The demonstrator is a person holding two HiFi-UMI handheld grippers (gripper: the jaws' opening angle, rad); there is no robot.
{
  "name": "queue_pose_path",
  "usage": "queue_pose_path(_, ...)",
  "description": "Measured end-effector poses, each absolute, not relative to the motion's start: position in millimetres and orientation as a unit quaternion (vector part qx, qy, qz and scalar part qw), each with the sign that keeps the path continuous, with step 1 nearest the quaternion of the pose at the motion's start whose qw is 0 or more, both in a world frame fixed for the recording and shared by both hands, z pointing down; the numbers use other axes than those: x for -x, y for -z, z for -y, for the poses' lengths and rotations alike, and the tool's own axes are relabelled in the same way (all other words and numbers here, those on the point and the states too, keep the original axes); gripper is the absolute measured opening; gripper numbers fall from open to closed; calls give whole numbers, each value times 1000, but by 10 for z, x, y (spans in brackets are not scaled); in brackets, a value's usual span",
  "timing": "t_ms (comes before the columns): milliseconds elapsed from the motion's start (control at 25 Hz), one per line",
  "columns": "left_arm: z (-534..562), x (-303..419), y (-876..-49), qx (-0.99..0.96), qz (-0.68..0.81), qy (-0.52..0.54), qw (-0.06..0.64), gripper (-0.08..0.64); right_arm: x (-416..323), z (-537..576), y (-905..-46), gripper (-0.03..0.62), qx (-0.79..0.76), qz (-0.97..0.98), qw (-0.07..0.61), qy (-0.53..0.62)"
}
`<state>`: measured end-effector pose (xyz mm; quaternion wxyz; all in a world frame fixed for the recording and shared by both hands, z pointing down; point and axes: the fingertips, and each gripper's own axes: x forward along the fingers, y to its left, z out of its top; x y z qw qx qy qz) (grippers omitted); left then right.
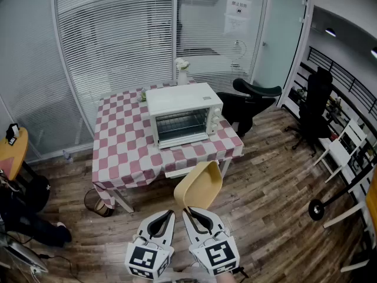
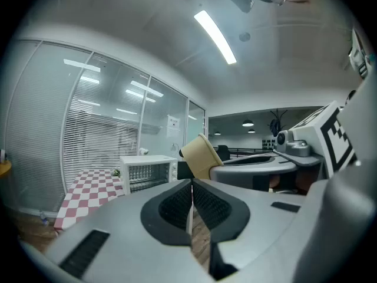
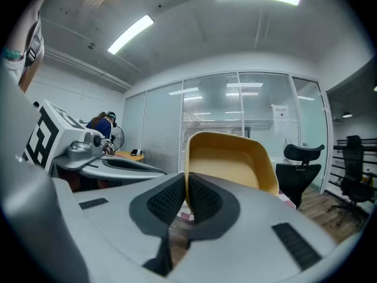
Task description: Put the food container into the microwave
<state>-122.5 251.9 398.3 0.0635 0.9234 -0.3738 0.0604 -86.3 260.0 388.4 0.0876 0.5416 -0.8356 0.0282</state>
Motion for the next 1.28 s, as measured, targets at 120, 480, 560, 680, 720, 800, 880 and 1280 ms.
queue_pose_path(120, -2529, 1216, -3979, -924, 372, -60, 64, 14, 866, -2596, -3876, 8, -540, 837, 84, -27)
queue_pose_path(480, -2550, 1098, -4035, -923, 373, -71, 67, 14, 739, -2633, -3936, 9, -531, 844, 61, -34)
queue_pose_path(560, -2562, 1027, -4044, -923, 372, -72, 66, 14, 671, -2655, -3952, 9, -531, 844, 65, -36)
queue_pose_path(680, -2599, 892, -4058, -924, 369, -72, 68, 14, 561, -2711, -3966, 10, -530, 844, 72, -45)
queue_pose_path(720, -2615, 838, -4063, -925, 367, -71, 69, 14, 519, -2728, -3977, 9, -530, 844, 74, -47)
queue_pose_path(800, -2647, 726, -4077, -926, 363, -69, 71, 14, 429, -2748, -4003, 9, -530, 844, 73, -46)
queue_pose_path(880, -2677, 634, -4090, -927, 361, -69, 72, 14, 347, -2751, -4012, 11, -530, 845, 68, -38)
queue_pose_path(1280, -2564, 556, -4129, -921, 374, -69, 81, 14, 250, -2591, -4024, 11, -519, 852, 59, -33)
